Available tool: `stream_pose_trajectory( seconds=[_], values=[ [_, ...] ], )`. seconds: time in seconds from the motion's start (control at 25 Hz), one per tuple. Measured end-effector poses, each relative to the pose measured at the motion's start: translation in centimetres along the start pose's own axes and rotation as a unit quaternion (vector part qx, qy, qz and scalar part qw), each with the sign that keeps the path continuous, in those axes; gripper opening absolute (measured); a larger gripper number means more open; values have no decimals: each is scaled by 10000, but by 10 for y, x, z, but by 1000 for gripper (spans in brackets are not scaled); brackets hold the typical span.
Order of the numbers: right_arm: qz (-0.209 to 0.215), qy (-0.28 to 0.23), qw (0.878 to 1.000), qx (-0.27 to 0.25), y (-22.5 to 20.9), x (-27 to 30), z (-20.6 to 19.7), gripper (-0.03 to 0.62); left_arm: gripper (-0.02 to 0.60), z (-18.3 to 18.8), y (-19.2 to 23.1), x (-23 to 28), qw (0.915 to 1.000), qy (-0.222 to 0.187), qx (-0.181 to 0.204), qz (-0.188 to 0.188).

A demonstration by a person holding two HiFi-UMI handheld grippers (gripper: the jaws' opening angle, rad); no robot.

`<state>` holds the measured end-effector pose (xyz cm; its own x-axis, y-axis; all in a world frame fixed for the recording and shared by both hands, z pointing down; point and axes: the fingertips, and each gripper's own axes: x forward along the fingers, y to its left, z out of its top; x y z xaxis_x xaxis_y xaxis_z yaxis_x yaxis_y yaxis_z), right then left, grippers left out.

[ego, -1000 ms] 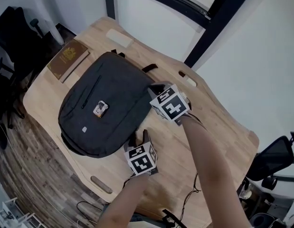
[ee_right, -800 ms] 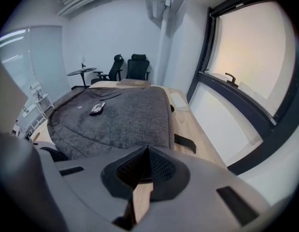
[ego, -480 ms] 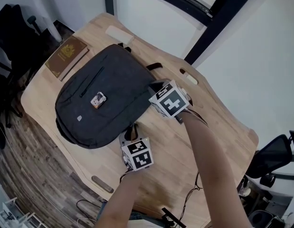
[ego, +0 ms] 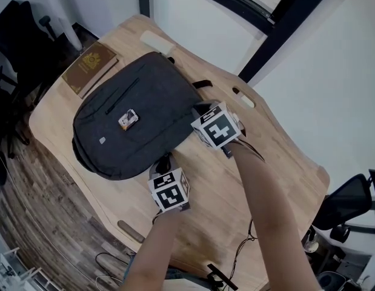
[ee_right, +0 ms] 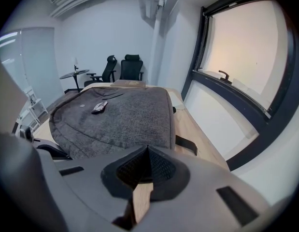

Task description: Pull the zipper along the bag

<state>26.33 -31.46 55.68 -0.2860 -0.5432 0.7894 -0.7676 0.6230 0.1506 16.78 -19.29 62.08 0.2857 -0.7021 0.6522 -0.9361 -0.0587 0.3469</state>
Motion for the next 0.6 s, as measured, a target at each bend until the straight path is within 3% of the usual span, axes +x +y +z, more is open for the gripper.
stream_pose_trajectory(
  seconds=[0.32,0.44,0.6],
  values=[
    [-458,-70,9983,348,-5,3,-2,51,18,-10,0,-20,9952,372,662,-616],
    [-565,-161,9975,385,-6,2,-3,51,18,-16,12,-33,9920,427,1035,-588],
    [-507,-83,9979,384,-6,1,-3,51,18,-23,38,-48,9911,514,1168,-377]
  ],
)
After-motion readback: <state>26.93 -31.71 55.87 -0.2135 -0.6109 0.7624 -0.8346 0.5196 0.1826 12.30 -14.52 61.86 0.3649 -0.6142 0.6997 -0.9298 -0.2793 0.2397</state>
